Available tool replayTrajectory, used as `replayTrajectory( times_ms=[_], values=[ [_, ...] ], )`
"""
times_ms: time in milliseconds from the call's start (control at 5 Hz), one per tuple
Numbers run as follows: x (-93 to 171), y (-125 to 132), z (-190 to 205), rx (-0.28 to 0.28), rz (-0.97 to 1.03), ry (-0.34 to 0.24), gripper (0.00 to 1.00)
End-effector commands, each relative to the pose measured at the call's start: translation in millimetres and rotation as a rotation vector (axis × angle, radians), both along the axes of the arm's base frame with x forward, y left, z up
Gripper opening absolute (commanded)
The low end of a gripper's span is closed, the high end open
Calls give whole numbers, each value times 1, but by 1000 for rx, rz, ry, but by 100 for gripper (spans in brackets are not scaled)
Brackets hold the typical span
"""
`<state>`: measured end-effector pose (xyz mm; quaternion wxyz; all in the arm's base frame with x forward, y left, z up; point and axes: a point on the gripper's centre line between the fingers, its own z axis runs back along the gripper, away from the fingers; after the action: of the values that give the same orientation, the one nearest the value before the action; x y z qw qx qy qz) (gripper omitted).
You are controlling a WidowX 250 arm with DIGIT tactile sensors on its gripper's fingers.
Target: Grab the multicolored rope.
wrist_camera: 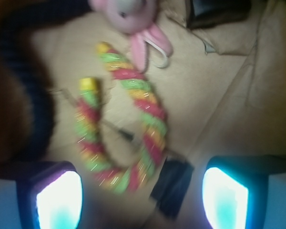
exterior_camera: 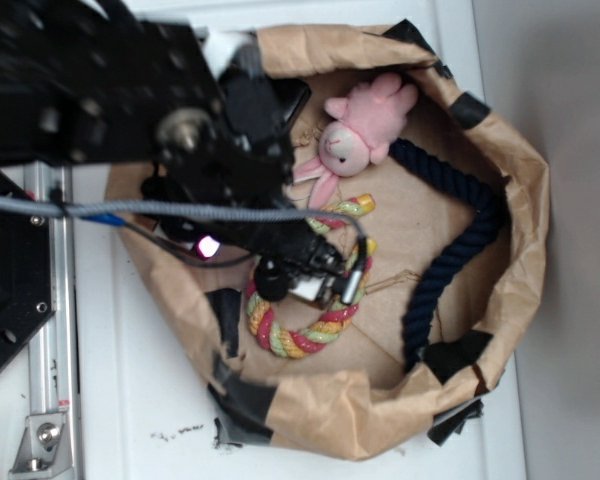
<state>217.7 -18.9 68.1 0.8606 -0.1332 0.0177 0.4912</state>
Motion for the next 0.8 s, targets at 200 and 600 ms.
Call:
replayTrajectory(
  times_ms=[200,600],
  values=[
    [1,8,6,6,-2,-41,100],
    [8,-4,-50,-7,17,54,100]
  ],
)
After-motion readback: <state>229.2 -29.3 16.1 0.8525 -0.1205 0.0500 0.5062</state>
